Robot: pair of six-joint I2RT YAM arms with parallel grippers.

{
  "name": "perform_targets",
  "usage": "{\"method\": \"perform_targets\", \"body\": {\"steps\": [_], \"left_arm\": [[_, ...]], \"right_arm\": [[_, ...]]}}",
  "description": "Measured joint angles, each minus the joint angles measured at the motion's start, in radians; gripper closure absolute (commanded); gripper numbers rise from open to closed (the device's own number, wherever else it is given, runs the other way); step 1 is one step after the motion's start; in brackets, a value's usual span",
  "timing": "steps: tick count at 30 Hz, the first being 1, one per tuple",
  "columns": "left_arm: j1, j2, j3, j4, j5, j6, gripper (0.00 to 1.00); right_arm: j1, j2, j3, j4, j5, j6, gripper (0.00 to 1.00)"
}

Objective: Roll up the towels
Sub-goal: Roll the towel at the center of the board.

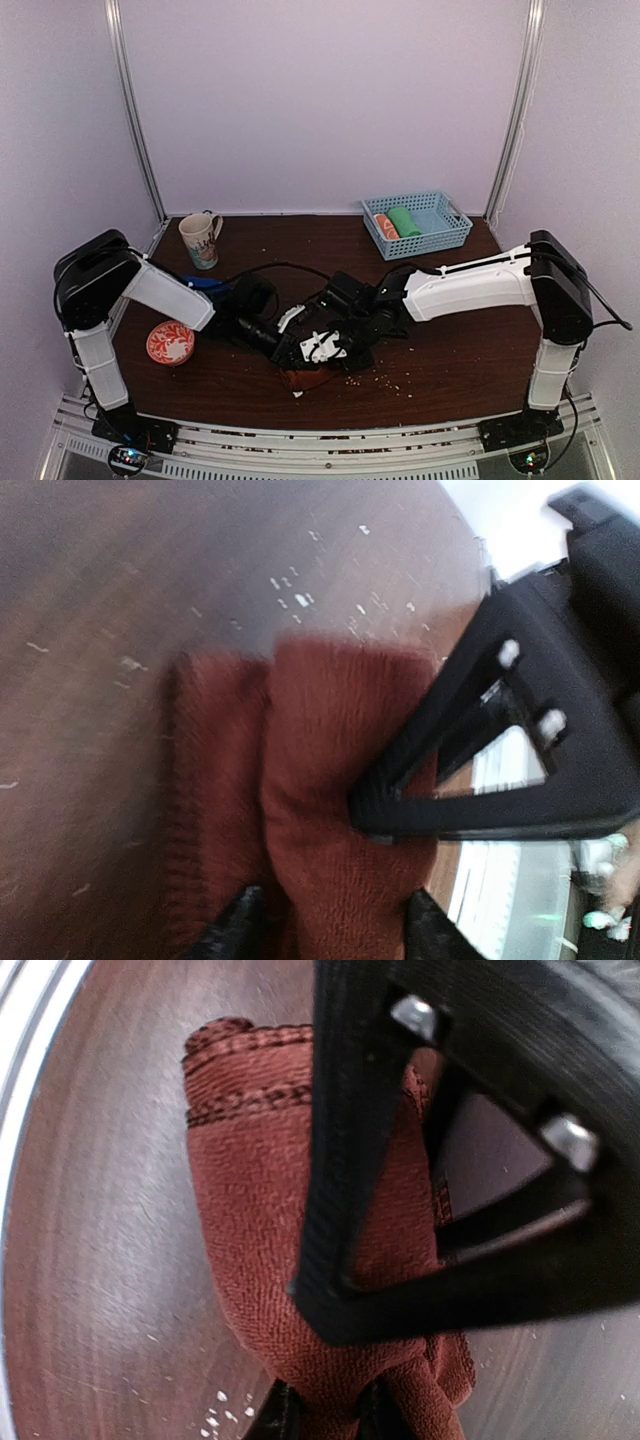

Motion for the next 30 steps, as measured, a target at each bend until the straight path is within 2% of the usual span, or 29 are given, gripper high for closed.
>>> {"method": "perform_targets", "body": {"steps": [5,14,16,18,21,23,30], "left_arm": [[-0.007,-0.227,0.001,-0.137,-0.216,0.059,0.45],[-0.024,-0.546,-0.025,-0.185,-0.515,0.161,0.46],[-0.071,-0.626,-0.039,-0.191,-0.586,0.217,0.44],[-0.18,-0.682,-0.037,-0.187,-0.683,0.305,0.44],[-0.369,-0.665,0.033,-0.227,-0.8,0.43,0.45],[-0.447,-0.619,0.084,-0.255,-0.845,0.482,0.46],[-0.607,-0.436,0.117,-0.349,-1.035,0.586,0.48]], "right_arm": [[0.004,0.024,0.041,-0.09,-0.101,0.021,0.93],[0.007,0.078,0.157,-0.335,-0.193,0.143,0.93],[0.007,0.104,0.202,-0.406,-0.208,0.164,0.92],[0.006,0.14,0.256,-0.475,-0.219,0.179,0.92],[-0.013,0.214,0.359,-0.569,-0.23,0.203,0.92],[-0.031,0.261,0.417,-0.619,-0.256,0.217,0.92],[-0.092,0.379,0.544,-0.752,-0.391,0.22,0.92]]}}
